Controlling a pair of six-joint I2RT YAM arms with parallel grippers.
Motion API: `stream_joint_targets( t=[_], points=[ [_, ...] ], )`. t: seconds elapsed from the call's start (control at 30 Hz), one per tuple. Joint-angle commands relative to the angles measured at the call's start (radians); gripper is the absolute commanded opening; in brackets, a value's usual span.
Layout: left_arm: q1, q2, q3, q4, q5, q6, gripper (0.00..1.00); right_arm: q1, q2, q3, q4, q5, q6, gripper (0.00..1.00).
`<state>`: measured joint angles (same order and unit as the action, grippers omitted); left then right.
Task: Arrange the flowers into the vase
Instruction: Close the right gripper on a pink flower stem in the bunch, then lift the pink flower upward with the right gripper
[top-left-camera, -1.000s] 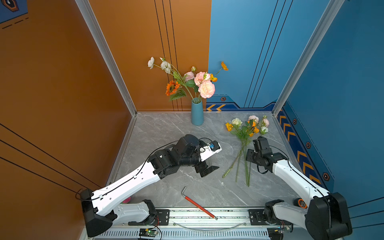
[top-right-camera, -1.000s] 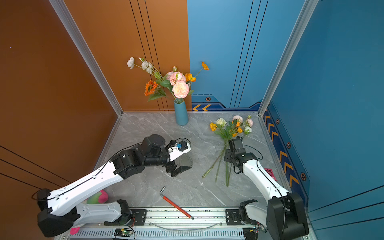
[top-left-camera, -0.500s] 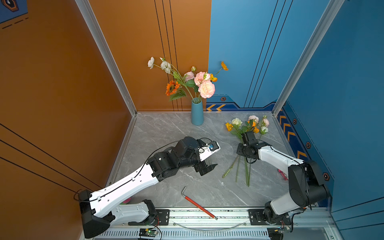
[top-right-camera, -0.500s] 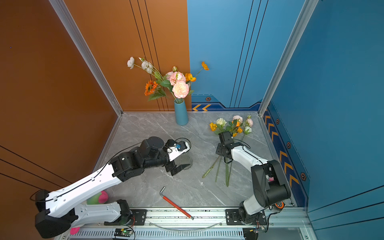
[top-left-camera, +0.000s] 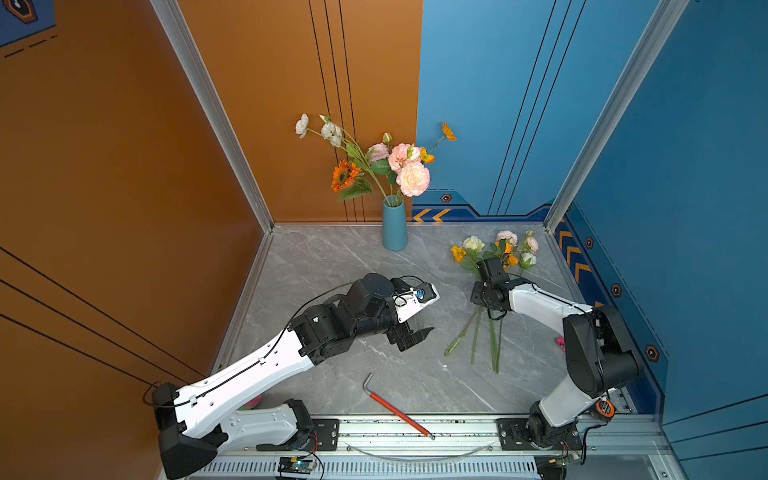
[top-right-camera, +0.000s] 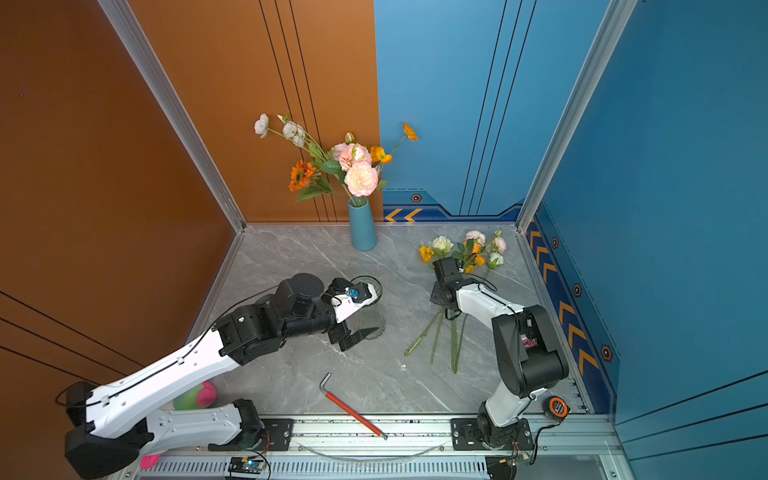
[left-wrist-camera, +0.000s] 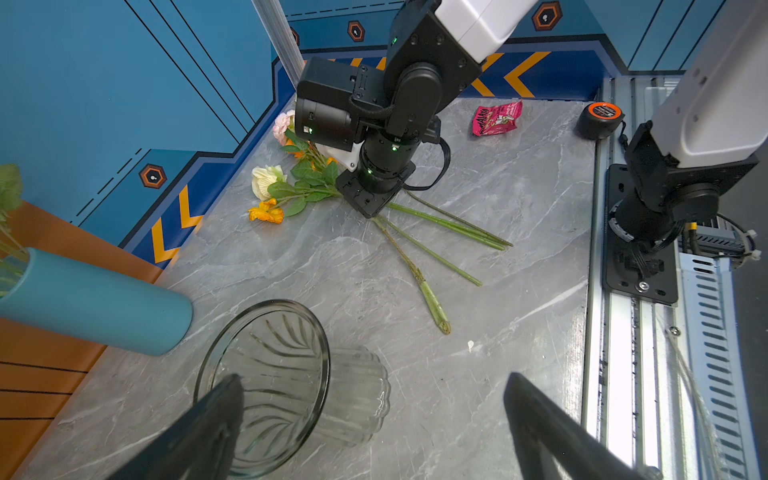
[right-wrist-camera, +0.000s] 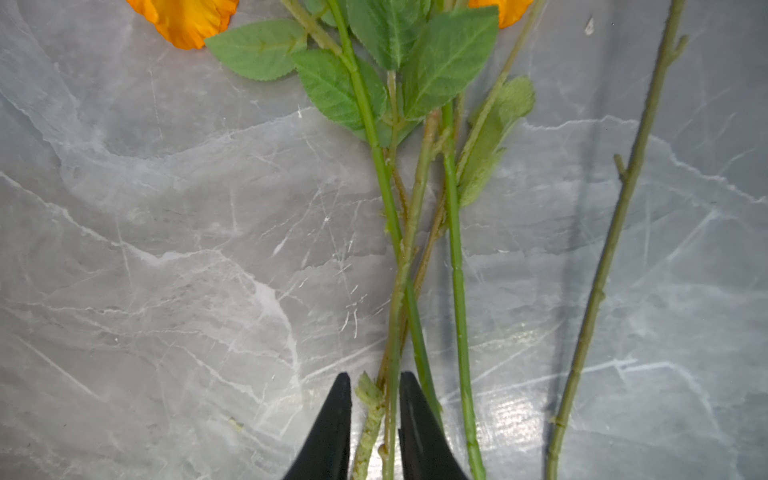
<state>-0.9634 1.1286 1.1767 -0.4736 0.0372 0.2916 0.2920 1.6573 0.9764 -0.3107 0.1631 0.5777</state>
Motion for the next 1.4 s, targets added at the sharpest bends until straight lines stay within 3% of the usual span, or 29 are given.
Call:
stream_joint_targets(
  t=[0.0, 0.53, 1.07, 1.37],
  points=[
    [-0.01, -0.02, -0.017, 0.013, 0.009, 0.011, 0.98, -0.003, 0.025, 0.027, 0.007, 0.042, 0.007, 0.23],
    [-0.016, -0.024, -0.021, 0.013, 0.022, 0.015, 0.98, -0.023, 0.106, 0.051, 0.018, 0.035, -0.021, 0.22],
    [-0.021, -0.021, -0.023, 0.013, 0.023, 0.018, 0.98, -0.021, 0.075, 0.031, 0.029, 0.035, -0.034, 0.15],
    [-0.022, -0.021, -0.022, 0.012, 0.023, 0.021, 0.98, -0.021, 0.031, 0.022, 0.01, 0.039, -0.036, 0.05]
  ],
)
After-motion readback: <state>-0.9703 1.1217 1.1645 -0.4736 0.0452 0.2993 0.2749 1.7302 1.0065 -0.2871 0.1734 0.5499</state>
